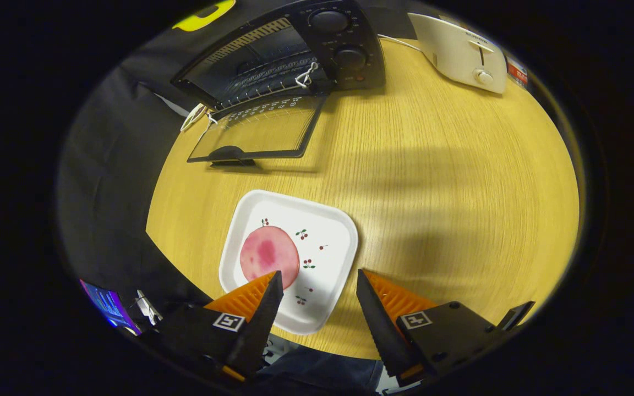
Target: Open the toaster oven, put the food inside, and close the toaster oven door.
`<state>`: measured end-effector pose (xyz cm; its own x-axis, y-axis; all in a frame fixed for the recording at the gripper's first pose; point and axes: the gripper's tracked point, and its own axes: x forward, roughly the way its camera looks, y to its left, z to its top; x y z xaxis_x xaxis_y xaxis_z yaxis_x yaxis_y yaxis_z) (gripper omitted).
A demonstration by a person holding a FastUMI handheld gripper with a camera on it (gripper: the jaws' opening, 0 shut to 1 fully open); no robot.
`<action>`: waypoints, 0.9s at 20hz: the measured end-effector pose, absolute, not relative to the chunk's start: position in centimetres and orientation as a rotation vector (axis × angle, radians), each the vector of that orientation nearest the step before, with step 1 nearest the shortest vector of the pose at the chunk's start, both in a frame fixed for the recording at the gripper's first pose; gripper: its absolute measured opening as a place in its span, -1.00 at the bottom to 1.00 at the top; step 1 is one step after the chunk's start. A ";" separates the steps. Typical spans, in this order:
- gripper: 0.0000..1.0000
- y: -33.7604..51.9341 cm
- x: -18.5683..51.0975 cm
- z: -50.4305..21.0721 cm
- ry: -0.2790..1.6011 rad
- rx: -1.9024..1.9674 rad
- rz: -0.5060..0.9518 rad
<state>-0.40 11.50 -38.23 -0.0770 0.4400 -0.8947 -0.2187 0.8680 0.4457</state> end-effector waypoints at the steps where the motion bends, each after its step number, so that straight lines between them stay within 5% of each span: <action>1: 0.58 11.5 -0.4 -38.2 1.560 0.187 0.550; 5: 0.59 11.4 -0.6 -38.2 1.593 0.194 0.559; 10: -0.41 10.4 -0.5 -38.8 1.627 0.264 0.515; 14: -0.42 10.1 -0.5 -39.5 1.644 0.293 0.492; 15: -0.83 10.4 -1.1 -40.7 1.651 0.305 0.492; 18: -0.87 9.9 -0.6 -39.6 1.632 0.321 0.497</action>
